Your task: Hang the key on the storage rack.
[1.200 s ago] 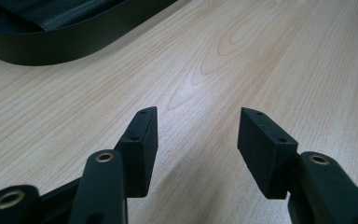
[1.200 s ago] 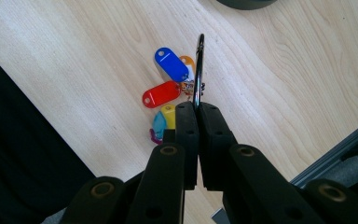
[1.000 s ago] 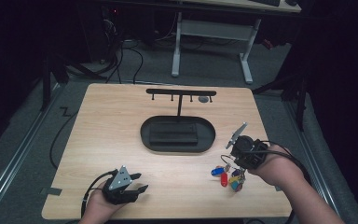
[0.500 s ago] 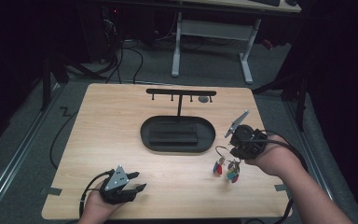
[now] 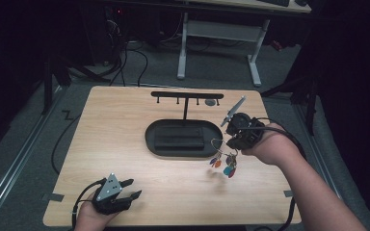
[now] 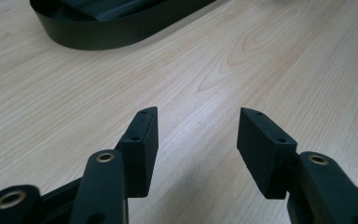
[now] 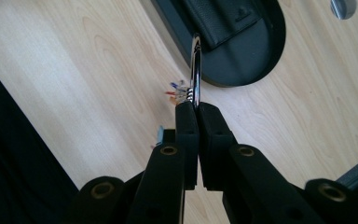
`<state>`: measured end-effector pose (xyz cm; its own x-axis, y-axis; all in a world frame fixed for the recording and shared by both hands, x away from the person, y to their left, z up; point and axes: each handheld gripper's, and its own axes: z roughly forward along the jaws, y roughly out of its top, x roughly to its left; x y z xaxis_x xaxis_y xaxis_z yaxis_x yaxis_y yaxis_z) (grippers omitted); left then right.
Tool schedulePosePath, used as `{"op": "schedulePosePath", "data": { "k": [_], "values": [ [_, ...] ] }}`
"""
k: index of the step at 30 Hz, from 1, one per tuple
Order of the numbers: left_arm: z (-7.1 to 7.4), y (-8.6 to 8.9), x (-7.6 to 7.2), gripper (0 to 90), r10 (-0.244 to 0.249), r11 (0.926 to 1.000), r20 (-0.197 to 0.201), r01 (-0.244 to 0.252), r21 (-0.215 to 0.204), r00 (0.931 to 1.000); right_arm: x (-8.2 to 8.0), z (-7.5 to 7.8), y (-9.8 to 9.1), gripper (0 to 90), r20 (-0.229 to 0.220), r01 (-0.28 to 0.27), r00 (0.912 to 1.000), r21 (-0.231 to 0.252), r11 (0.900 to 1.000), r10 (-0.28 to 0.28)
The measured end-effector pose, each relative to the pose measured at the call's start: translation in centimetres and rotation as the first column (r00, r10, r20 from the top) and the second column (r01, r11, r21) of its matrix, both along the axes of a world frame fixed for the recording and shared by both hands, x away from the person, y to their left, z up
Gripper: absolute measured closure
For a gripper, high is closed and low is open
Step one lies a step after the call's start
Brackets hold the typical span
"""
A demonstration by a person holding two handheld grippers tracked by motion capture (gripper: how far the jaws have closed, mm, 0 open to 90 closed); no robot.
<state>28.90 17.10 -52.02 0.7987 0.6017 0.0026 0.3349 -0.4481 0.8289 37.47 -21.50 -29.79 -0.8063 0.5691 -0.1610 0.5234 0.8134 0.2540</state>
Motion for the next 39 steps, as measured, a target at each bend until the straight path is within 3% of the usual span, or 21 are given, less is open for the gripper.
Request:
{"op": "schedulePosePath", "data": {
  "k": [10,14,28,36,39],
  "values": [
    [0.2,0.5,-0.6,48.8,0.016,0.9999,0.010,-0.016,0.004,0.9998,1.9,0.7,0.2,88.3,-0.010,0.034,0.9994,0.009,0.9994,-0.034],
    [0.0,0.5,-0.4,48.8,0.017,0.9999,-0.005,-0.017,-0.002,0.9998,2.9,0.7,0.2,88.3,-0.014,0.044,0.9990,0.022,0.9988,-0.043],
    [0.1,0.5,-0.1,48.8,0.014,0.9999,0.006,-0.014,-0.001,0.9999,7.3,1.2,0.6,88.3,-0.006,0.087,0.9962,0.042,0.9953,-0.087],
    [0.1,0.7,0.0,48.6,0.013,0.9999,0.000,-0.013,-0.005,0.9999,9.8,0.8,0.5,88.3,-0.005,0.123,0.9924,0.060,0.9906,-0.123],
    [-0.1,0.9,0.2,47.7,0.031,0.9995,-0.020,-0.031,0.004,0.9993,10.6,0.5,0.2,88.3,-0.010,0.156,0.9877,0.069,0.9853,-0.156]
  ]
}}
